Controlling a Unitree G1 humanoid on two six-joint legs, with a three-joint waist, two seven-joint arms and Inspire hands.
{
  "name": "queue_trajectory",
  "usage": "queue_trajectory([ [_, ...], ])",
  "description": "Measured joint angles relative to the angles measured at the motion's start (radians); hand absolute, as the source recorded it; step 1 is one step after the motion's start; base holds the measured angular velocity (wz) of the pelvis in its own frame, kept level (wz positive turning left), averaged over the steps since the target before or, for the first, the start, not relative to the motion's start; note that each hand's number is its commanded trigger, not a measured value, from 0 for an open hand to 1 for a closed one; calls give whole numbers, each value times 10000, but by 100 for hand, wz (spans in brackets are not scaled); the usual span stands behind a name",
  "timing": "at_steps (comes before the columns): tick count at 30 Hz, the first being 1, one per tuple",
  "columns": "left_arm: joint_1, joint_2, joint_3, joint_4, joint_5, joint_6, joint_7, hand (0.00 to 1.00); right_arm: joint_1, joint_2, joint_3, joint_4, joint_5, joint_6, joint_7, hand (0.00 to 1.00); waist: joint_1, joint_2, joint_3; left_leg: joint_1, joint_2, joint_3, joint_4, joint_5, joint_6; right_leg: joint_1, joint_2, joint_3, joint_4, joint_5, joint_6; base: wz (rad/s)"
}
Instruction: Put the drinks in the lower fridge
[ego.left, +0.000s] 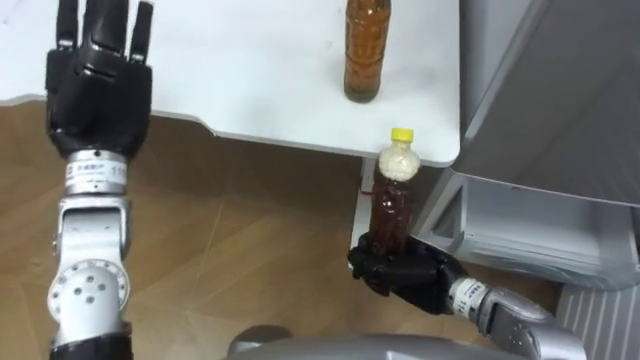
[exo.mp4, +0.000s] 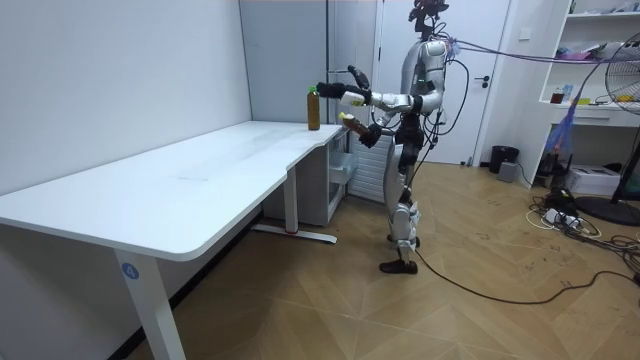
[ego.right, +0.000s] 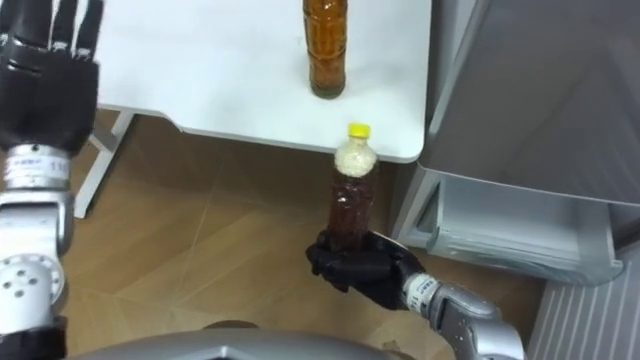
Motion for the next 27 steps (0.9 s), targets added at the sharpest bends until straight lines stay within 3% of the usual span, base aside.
queue_trajectory([
  [1, 180, -1, 71, 162, 313, -2, 179, 0, 79, 1, -85, -25, 22, -10, -67, 100, 28, 13, -11, 50, 0, 9, -33, 0, 0, 9, 0, -19, -4, 0, 1, 0],
  [2, 474, -13, 164, 574, 898, 1, 608, 0, 218, 18, -252, -30, 27, -55, -187, 100, 71, 64, -93, 48, 4, 3, -39, -6, -4, 22, 1, -116, 1, -2, 3, 0],
  [3, 592, -18, 224, 1070, 1305, 14, 1059, 0, 253, 23, -351, -30, 67, -56, -367, 100, 120, 74, -112, 43, 5, 1, -41, -7, -5, 23, -6, -230, 0, -2, 3, 0],
  [8, 716, -13, 220, 2991, 1890, 50, 2545, 0, 358, -16, -382, -10, 599, -56, -1072, 100, 169, 268, -70, 178, -8, -39, -111, 6, -14, 188, -18, -286, -13, -8, 13, 2],
  [12, 906, -13, 14, 4548, 1890, 141, 3451, 0, 578, -4, -297, 41, 1210, -56, -1649, 100, 36, 232, -110, 128, -61, -73, -96, 26, -24, 272, -55, -473, -217, -55, 33, 4],
  [15, 1147, -13, -153, 5420, 1956, 146, 3556, 0, 627, -86, -310, 157, 1602, -49, -1885, 100, -67, 150, -107, 133, -129, -77, -141, 38, -4, 190, -124, -476, -178, -95, 60, 3],
  [19, 1308, -9, -278, 6660, 2949, 231, 3739, 0, 622, -59, -316, 861, 2285, -154, -2340, 100, -174, 74, -201, 172, -171, -23, -180, 48, 15, 160, -159, -432, -185, -91, 82, -2],
  [21, 1297, 49, -410, 7511, 4001, 319, 3663, 0, 629, -139, -315, 1455, 2397, -154, -2583, 100, -175, -53, -176, 190, -162, 3, -310, 48, 15, 156, -154, -440, -164, -90, 83, 0],
  [24, 1197, 164, -715, 8982, 5573, 546, 3425, 0, 613, -267, -317, 2114, 2440, -155, -2894, 100, -326, -68, -147, 189, -156, 27, -336, 44, 13, 138, -151, -463, -156, -86, 88, -1],
  [27, 1239, 216, -1119, 9636, 6580, 680, 3191, 0, 604, -375, -301, 2653, 2685, -257, -3010, 100, -480, -103, -120, 142, -147, 28, -332, 40, 11, 77, -144, -454, -158, -85, 88, 0],
])
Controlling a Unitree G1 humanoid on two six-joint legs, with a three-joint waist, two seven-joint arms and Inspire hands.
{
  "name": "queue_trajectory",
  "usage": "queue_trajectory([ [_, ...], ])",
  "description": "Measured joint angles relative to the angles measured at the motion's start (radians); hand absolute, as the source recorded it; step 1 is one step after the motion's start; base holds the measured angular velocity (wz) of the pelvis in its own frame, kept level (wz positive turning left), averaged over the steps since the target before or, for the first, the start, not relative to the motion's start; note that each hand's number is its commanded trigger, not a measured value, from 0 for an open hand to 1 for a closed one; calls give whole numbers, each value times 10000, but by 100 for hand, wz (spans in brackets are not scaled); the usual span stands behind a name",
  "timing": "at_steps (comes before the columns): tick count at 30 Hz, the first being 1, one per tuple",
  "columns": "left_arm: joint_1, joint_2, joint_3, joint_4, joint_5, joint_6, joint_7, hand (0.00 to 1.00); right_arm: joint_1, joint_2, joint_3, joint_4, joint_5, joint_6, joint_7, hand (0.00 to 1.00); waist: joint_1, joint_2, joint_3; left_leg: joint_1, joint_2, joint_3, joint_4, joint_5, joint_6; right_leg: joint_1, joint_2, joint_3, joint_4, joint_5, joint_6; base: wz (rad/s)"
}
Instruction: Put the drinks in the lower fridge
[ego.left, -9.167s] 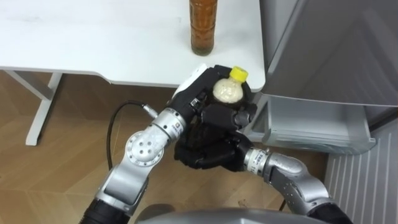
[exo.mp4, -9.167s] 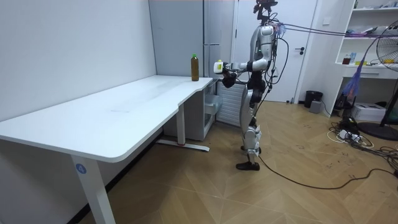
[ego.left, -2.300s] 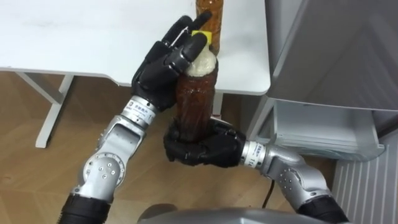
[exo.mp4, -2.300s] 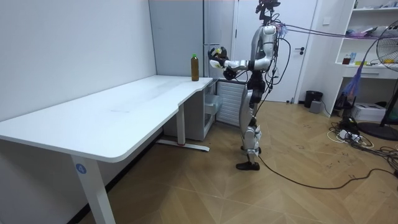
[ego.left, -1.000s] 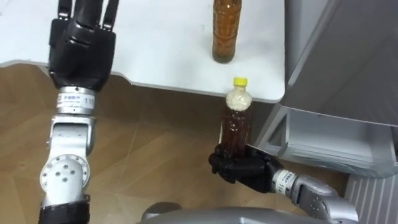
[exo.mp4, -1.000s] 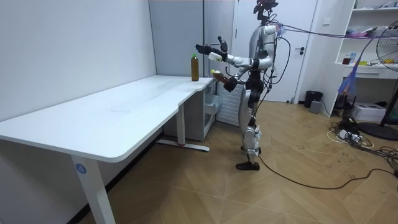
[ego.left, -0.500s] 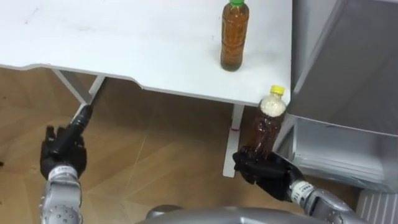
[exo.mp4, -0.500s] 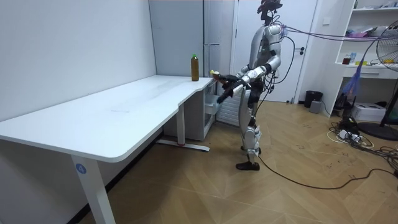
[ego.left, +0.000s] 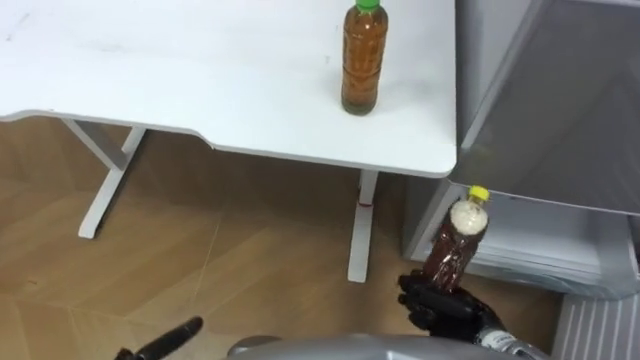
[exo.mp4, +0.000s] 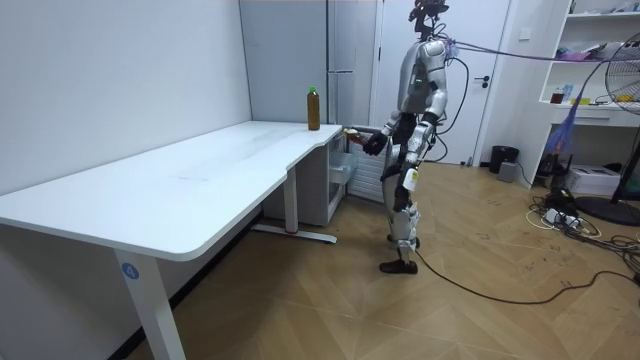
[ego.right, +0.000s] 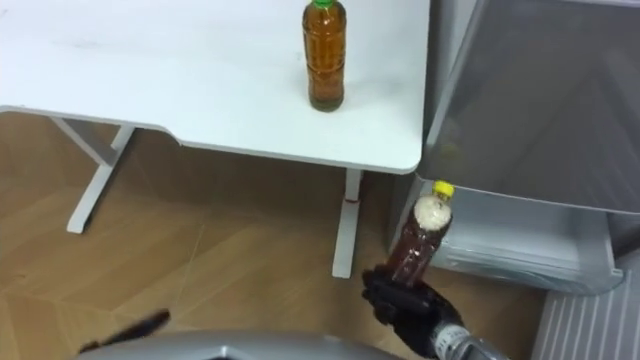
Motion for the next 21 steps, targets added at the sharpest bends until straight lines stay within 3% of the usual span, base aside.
queue_trajectory([
  [4, -118, 13, -647, 390, 784, 10, -493, 0, -11, -97, 4, 616, 510, -221, -188, 100, -109, 29, 49, -32, 13, 96, -41, -3, 4, -51, 0, 83, 13, 2, 3, -6],
  [6, -129, 20, -1210, 476, 1122, -7, -793, 0, -8, -143, 14, 679, 933, -436, -312, 100, -225, 174, 62, -38, 33, 206, -76, -3, 4, -113, 17, 247, 45, 4, 0, -16],
  [10, -232, 69, -1601, 652, 1613, -80, -1167, 0, -24, -135, 6, 906, 1731, -729, -515, 100, -561, 228, 37, -1, 33, 204, -75, -1, 4, -129, 21, 265, 40, 4, 1, -2],
  [17, -697, 161, -1699, 821, 3110, -161, -1222, 0, -307, -27, 21, 1482, 2144, -976, -1262, 100, -727, 75, 22, -185, -4, 317, -53, 8, 19, -442, 18, 559, 10, 5, 16, -9],
  [21, -812, 420, -1968, 795, 3182, -171, -1196, 0, -545, 180, 107, 1725, 2961, -974, -1783, 100, -904, -104, 55, -188, 12, 530, -11, 8, 22, -462, 10, 648, -4, 11, 23, -7],
])
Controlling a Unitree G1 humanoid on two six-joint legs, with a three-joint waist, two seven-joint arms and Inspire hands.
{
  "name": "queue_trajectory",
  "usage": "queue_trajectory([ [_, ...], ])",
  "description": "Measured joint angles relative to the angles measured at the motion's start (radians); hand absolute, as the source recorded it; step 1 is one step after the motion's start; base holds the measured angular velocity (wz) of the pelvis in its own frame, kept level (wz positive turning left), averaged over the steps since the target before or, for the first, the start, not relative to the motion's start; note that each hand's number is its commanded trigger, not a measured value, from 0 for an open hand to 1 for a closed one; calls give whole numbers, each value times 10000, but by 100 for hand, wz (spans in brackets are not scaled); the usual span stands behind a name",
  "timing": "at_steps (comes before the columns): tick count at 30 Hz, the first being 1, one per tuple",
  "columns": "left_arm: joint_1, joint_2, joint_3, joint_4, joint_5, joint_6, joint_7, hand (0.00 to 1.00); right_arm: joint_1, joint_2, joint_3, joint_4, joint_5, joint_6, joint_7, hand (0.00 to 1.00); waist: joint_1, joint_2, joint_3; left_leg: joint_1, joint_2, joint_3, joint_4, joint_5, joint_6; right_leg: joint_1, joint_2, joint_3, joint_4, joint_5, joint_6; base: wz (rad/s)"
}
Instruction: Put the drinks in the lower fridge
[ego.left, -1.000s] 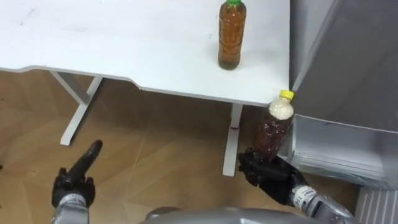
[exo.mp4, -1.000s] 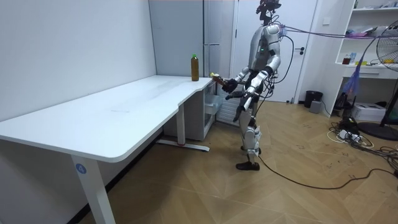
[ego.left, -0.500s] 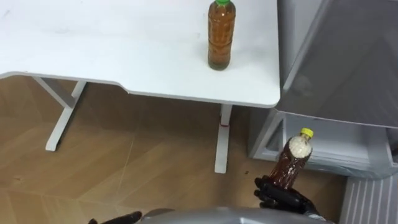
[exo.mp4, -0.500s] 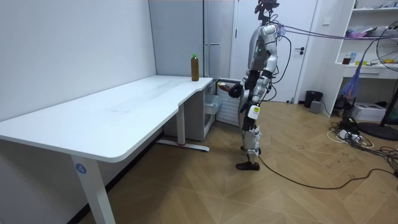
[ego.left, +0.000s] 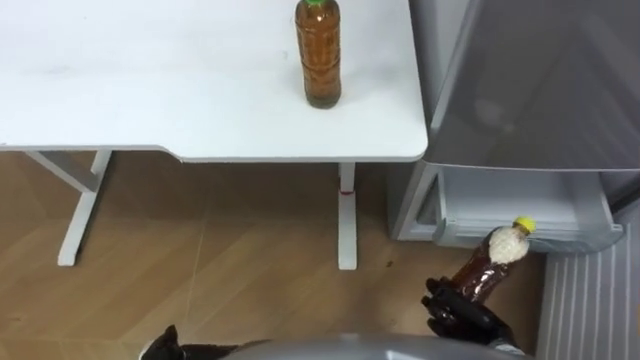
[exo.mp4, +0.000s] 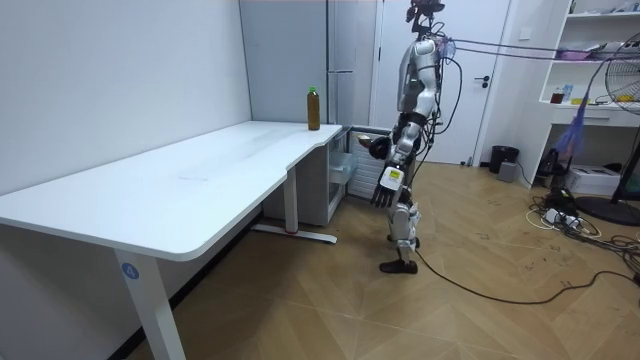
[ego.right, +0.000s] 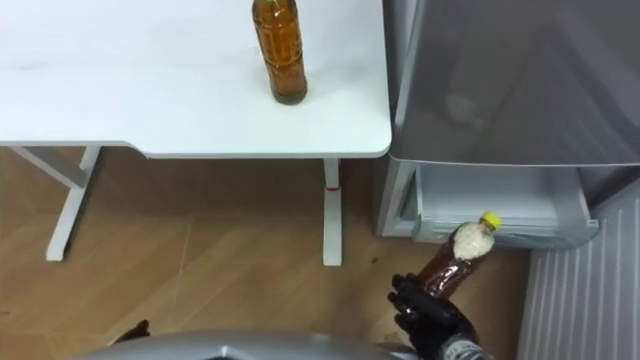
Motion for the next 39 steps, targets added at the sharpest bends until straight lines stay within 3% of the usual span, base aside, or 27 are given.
queue_trajectory([
  [8, -84, 119, -443, 158, 390, -207, 179, 0, -800, 43, 129, -4, 2756, -157, -978, 100, -82, 58, 32, 73, 2, -28, -141, 0, 0, 9, 13, -25, 23, 8, 4, 0],
  [14, 347, 106, -419, 140, 402, -239, 191, 0, -1081, 40, 128, -285, 4050, -437, -1413, 100, -23, 108, 28, -60, 9, -27, -117, -6, 1, -50, 10, -82, 70, 9, 3, 1],
  [18, 272, 103, -416, 128, 660, -240, 22, 0, -1276, 1, 206, -448, 5428, -762, -1557, 100, 134, 201, 39, -287, 26, -26, 45, -10, 9, -287, -10, -163, 170, 9, 2, 5],
  [25, 98, 10, -382, 146, 1193, -146, -139, 0, -1959, -198, 113, -392, 6536, -905, -1927, 100, 197, 351, 23, -852, 31, -122, 226, 21, 40, -702, -22, -251, 320, 10, 1, 6],
  [28, -23, 15, -371, 139, 1470, -136, -248, 0, -2277, -197, -216, -392, 6735, -1089, -1936, 100, 180, 343, 29, -1271, 2, -355, 456, 48, 64, -954, -47, -448, 362, 15, -7, 22],
  [34, -328, 140, -568, 154, 1467, -135, -293, 0, -4006, -415, -704, 1039, 6944, -1133, -1916, 100, 193, 307, 60, -2060, -77, -555, 567, 239, 148, -1755, -166, -630, 673, 25, -25, 10],
  [39, -825, 310, -807, 595, 1367, 2, -334, 0, -5283, -549, -949, 2138, 7075, -986, -1851, 100, 248, 216, 169, -2979, -71, -597, 867, 360, 191, -2702, -241, -665, 1134, 36, -51, 5],
])
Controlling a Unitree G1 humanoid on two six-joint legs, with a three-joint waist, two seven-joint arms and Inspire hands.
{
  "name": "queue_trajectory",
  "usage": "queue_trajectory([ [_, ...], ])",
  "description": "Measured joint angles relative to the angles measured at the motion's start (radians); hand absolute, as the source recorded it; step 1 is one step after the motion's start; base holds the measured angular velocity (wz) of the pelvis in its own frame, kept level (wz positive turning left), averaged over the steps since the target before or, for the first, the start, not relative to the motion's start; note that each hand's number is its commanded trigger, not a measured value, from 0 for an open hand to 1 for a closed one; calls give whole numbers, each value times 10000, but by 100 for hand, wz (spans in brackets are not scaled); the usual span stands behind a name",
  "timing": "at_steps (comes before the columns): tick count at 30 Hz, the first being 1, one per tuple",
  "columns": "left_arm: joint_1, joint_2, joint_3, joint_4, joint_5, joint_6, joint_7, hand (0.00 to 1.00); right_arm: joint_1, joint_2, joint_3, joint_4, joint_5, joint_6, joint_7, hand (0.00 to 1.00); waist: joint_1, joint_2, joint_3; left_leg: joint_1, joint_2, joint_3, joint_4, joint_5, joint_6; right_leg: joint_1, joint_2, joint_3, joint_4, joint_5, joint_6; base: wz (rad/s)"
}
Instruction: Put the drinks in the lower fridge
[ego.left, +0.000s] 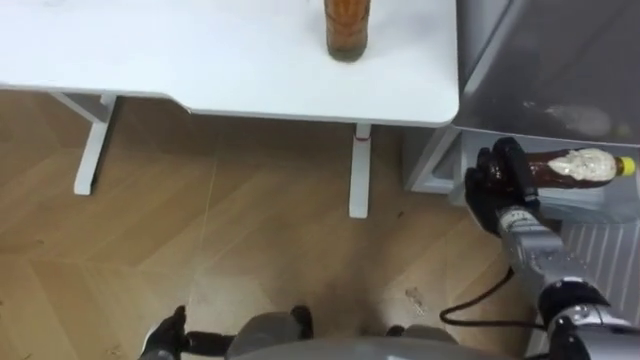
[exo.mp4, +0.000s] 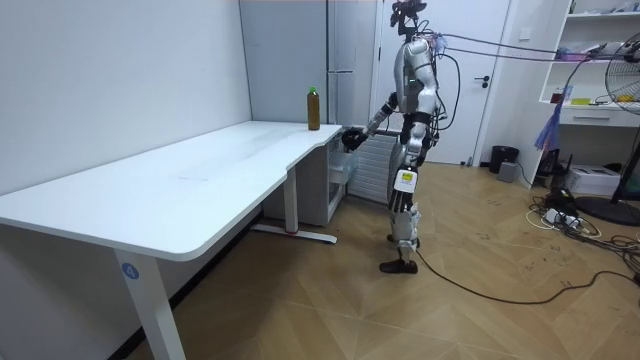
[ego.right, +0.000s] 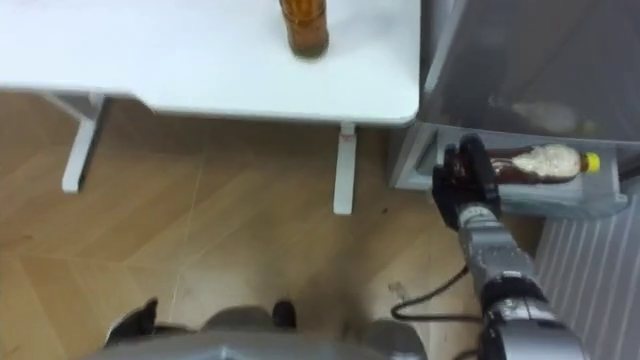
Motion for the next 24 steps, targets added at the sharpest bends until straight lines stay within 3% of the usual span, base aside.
queue_trajectory([
  [7, -747, 39, -308, 462, -9, 160, -181, 0, -777, -418, -453, 842, 26, 140, -8, 100, 153, 11, 25, -1119, -90, 7, 413, 81, 134, -1229, -208, 107, 660, -18, -6, 1],
  [16, -1141, 174, -308, 805, -17, 269, -192, 0, -1802, -900, -736, 1017, -189, 290, -503, 100, 278, -47, 185, -3064, -148, 127, 1533, 128, 233, -3527, -551, 484, 2439, -389, -145, -1],
  [24, -1288, 351, -503, 803, 0, 275, -166, 0, -2855, -1843, -699, 1131, -224, 294, -947, 100, 567, -126, 247, -3881, -180, 413, 2095, 134, 255, -4753, -814, 821, 3651, -766, -279, -1],
])
